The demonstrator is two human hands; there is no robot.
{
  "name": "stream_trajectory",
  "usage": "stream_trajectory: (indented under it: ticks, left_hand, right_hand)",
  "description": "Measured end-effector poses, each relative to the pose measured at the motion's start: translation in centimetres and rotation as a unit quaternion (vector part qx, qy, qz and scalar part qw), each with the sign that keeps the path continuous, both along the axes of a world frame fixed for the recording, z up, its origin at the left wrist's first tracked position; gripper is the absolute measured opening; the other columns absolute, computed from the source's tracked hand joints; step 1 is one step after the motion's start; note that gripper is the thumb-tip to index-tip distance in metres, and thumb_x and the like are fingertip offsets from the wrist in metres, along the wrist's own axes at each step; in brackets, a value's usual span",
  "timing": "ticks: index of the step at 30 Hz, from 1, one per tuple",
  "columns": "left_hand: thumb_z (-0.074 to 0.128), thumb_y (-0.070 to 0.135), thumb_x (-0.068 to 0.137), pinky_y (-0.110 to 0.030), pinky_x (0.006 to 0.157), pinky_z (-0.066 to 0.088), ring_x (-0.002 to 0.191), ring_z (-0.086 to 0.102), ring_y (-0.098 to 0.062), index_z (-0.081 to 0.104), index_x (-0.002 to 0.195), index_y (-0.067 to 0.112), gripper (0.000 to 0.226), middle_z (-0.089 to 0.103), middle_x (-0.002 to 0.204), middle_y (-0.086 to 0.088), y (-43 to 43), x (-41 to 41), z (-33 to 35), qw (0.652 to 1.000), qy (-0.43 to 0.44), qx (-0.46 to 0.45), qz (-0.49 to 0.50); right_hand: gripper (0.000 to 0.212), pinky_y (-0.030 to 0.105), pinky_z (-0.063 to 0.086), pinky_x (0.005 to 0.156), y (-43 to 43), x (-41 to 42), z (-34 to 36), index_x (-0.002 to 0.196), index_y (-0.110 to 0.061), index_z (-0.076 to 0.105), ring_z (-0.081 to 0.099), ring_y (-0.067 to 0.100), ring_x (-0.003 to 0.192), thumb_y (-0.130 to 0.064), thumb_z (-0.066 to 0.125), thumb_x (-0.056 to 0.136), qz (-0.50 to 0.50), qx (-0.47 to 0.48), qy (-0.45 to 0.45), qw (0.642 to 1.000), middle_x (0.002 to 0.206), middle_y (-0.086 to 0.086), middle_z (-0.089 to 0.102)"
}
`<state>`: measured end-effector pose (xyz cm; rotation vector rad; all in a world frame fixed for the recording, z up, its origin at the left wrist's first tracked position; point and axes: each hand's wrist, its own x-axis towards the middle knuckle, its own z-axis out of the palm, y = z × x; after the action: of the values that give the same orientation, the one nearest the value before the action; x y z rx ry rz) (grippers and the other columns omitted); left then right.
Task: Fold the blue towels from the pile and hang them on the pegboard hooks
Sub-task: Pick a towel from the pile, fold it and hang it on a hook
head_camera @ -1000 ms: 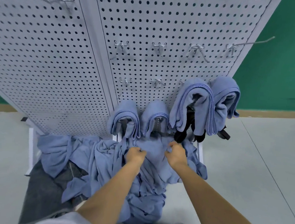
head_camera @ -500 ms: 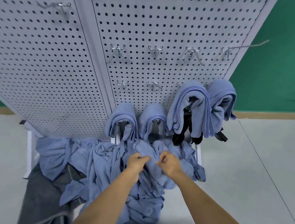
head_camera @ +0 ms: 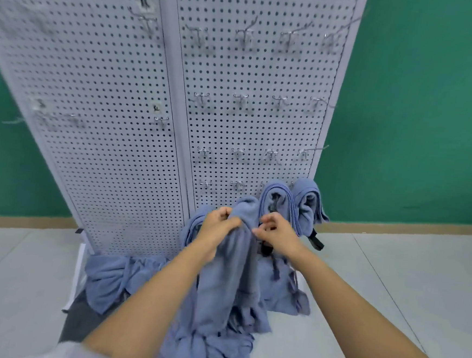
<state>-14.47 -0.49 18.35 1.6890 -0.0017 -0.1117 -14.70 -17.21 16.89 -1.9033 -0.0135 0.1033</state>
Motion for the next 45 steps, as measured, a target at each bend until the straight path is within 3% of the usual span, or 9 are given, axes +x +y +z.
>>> stream_trajectory:
  ticks: [2,9,14,19,23,34,38,42,45]
  left_hand:
    - [0.064,0.002,0.082,-0.026,0.068,0.042,0.074,0.051,-0.015,0.057,0.077,0.013,0.014,0.056,0.074,-0.003,0.1,-0.7,3.1,0.999,-0.034,0.010,-0.036]
    - [0.065,0.038,0.088,-0.027,0.082,0.047,0.086,0.060,-0.012,0.072,0.089,0.009,0.030,0.069,0.087,0.001,1.9,-2.6,9.2,0.994,-0.106,0.007,-0.018]
    - [0.069,0.017,0.087,-0.025,0.075,0.049,0.075,0.057,-0.014,0.059,0.082,0.014,0.012,0.062,0.079,-0.001,3.7,-3.4,11.7,0.990,-0.144,-0.002,0.002]
    - [0.072,0.018,0.085,-0.015,0.072,0.053,0.088,0.063,-0.008,0.061,0.111,0.016,0.029,0.065,0.105,0.000,5.6,-3.7,13.7,0.983,-0.147,0.082,-0.076]
    - [0.078,0.033,0.078,-0.019,0.069,0.050,0.078,0.066,-0.011,0.067,0.085,0.012,0.025,0.070,0.085,0.002,5.7,-4.3,14.1,0.958,-0.044,0.228,-0.167]
    - [0.069,0.021,0.087,-0.038,0.097,0.051,0.105,0.066,-0.022,0.062,0.116,0.011,0.032,0.070,0.112,-0.007,3.6,-5.2,12.7,0.970,0.072,0.065,-0.224]
    - [0.063,0.021,0.090,-0.031,0.084,0.054,0.091,0.066,-0.018,0.066,0.101,0.009,0.016,0.070,0.098,-0.009,4.5,-4.8,13.3,0.968,0.073,-0.214,-0.114]
    - [0.068,0.030,0.087,-0.032,0.085,0.053,0.089,0.066,-0.016,0.070,0.080,0.015,0.016,0.071,0.086,-0.005,4.5,-4.6,14.2,0.946,0.085,-0.312,-0.035]
    - [0.066,0.031,0.089,-0.031,0.081,0.052,0.082,0.068,-0.014,0.073,0.060,0.017,0.033,0.073,0.077,-0.003,3.8,-4.4,15.1,0.931,0.078,-0.356,-0.025]
  right_hand:
    - [0.029,0.028,0.050,0.085,0.0,-0.5,3.8,0.117,-0.016,0.053,0.057,0.015,0.099,-0.022,0.064,0.091,0.000,0.019,-0.026,0.999,0.106,-0.004,0.059]
    - [0.013,0.024,0.042,0.072,0.2,-2.3,11.3,0.088,-0.015,0.059,0.055,0.013,0.077,-0.022,0.053,0.097,0.030,0.050,-0.074,0.996,0.082,-0.001,0.060]
    - [0.022,0.029,0.040,0.066,0.1,-2.9,13.6,0.080,-0.018,0.057,0.053,0.018,0.075,-0.034,0.072,0.081,0.070,0.039,-0.082,0.993,0.079,0.007,0.057]
    - [0.040,0.027,0.023,0.054,-1.3,-2.8,15.2,0.063,-0.014,0.043,0.033,0.015,0.058,-0.022,0.079,0.077,0.091,-0.258,-0.138,0.952,0.061,0.002,0.038]
    - [0.010,0.027,0.037,0.067,-0.9,-2.1,16.0,0.081,-0.011,0.068,0.047,0.017,0.076,-0.018,0.075,0.080,0.023,-0.305,-0.208,0.929,0.081,0.002,0.057]
    - [0.018,0.022,0.059,0.062,4.9,-2.8,18.7,0.100,0.002,0.066,0.059,0.020,0.066,0.009,0.055,0.088,-0.010,-0.041,-0.253,0.967,0.072,0.010,0.057]
    - [0.015,0.029,0.058,0.068,3.3,-2.6,16.8,0.101,-0.006,0.064,0.064,0.020,0.068,-0.013,0.067,0.088,-0.050,-0.018,-0.229,0.972,0.071,0.006,0.063]
    - [0.045,0.027,0.042,0.064,0.7,-3.4,13.4,0.069,-0.014,0.053,0.047,0.023,0.068,-0.055,0.061,0.085,-0.064,0.011,-0.143,0.988,0.068,0.008,0.049]
    - [0.060,0.037,0.054,0.085,-0.1,-4.1,11.9,0.093,-0.007,0.066,0.064,0.024,0.085,-0.065,0.051,0.085,-0.012,0.134,0.018,0.991,0.090,0.008,0.068]
